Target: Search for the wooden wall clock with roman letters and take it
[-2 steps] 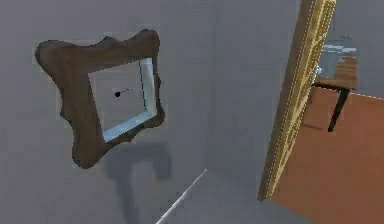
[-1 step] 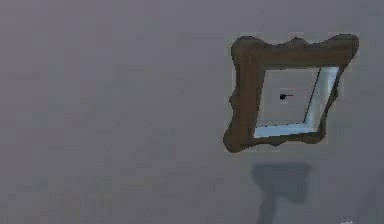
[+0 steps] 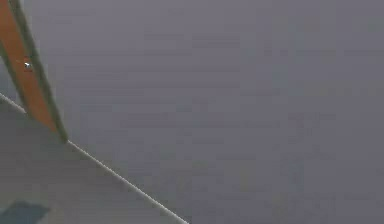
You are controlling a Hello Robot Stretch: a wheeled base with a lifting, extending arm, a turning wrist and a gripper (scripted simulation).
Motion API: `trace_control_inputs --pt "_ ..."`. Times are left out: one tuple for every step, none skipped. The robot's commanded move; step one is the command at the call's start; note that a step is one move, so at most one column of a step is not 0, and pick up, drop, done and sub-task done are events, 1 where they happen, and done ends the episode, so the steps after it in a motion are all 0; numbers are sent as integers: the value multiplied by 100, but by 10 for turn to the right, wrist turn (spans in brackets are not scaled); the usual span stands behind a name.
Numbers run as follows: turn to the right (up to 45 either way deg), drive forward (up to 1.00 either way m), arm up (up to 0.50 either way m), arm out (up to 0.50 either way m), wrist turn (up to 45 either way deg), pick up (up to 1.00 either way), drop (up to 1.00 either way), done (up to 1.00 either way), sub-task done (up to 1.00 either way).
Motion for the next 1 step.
trace_control_inputs --pt "-180 0 0 0 0 0 0 0 0"
